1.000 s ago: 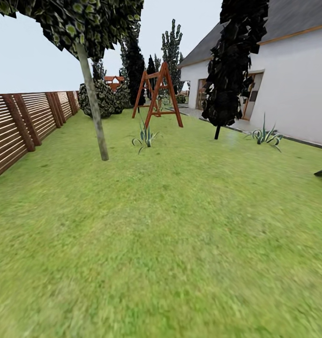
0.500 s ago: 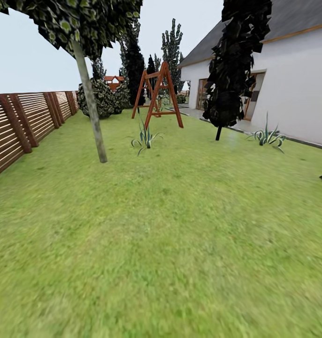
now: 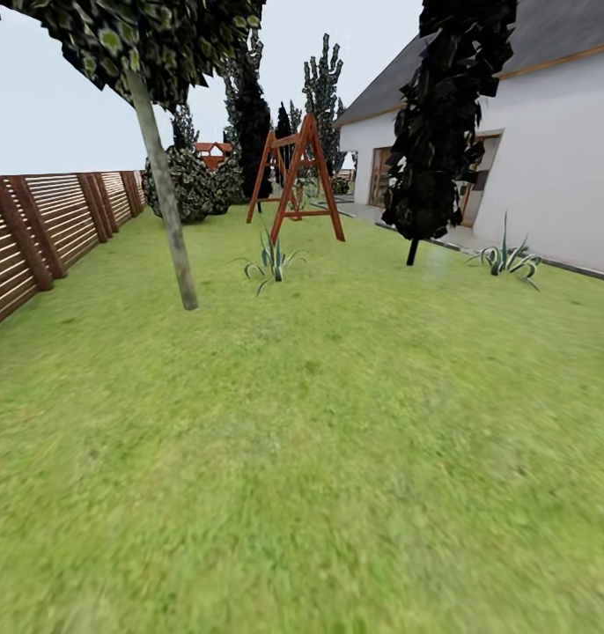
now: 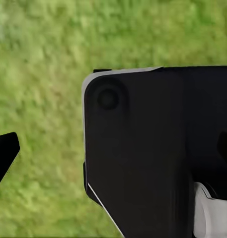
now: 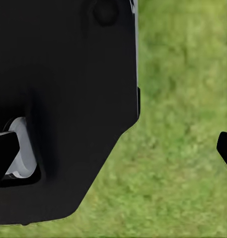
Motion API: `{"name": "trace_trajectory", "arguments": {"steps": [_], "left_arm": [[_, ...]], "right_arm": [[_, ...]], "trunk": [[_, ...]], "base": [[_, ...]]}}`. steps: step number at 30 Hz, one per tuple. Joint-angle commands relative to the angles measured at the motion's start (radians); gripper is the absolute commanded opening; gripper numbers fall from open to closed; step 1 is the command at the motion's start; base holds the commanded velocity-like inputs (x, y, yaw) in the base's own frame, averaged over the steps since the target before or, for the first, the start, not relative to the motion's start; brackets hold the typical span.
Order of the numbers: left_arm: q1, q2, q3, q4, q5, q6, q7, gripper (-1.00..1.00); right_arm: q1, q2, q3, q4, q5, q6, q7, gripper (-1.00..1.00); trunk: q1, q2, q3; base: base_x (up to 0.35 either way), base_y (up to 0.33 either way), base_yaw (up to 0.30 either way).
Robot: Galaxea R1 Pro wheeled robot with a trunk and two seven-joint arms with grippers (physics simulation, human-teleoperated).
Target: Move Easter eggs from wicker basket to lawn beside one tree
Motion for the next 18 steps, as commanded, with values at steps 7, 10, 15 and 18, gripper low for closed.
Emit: {"name": "trace_trajectory", "arguments": {"steps": [7,10,15,18], "left_arm": [[-0.001,0.001,-0.001,0.001,-0.002,-0.003,0.0,1.0],[-0.001,0.001,-0.001,0.001,-0.002,-0.003,0.0,1.0],[-0.001,0.001,-0.001,0.0,-0.002,-0.003,0.0,1.0],[-0.001,0.001,-0.001,0.0,-0.002,-0.003,0.0,1.0]], "right_arm": [[0.0,0.001,-0.006,0.001,-0.001,-0.003,0.0,1.0],[0.0,0.001,-0.007,0.001,-0.001,-0.003,0.0,1.0],[0.0,0.001,-0.006,0.002,-0.001,-0.003,0.0,1.0],[0.0,0.001,-0.006,0.003,-0.001,-0.003,0.0,1.0]], "trunk": [[0.001,-0.002,-0.002],[0.001,-0.002,-0.002],[0.001,-0.002,-0.002],[0.001,-0.002,-0.002]], "base": [[0.337,0.0,-0.102],[0.336,0.0,-0.166],[0.336,0.0,-0.059],[0.337,0.0,-0.019]]}}
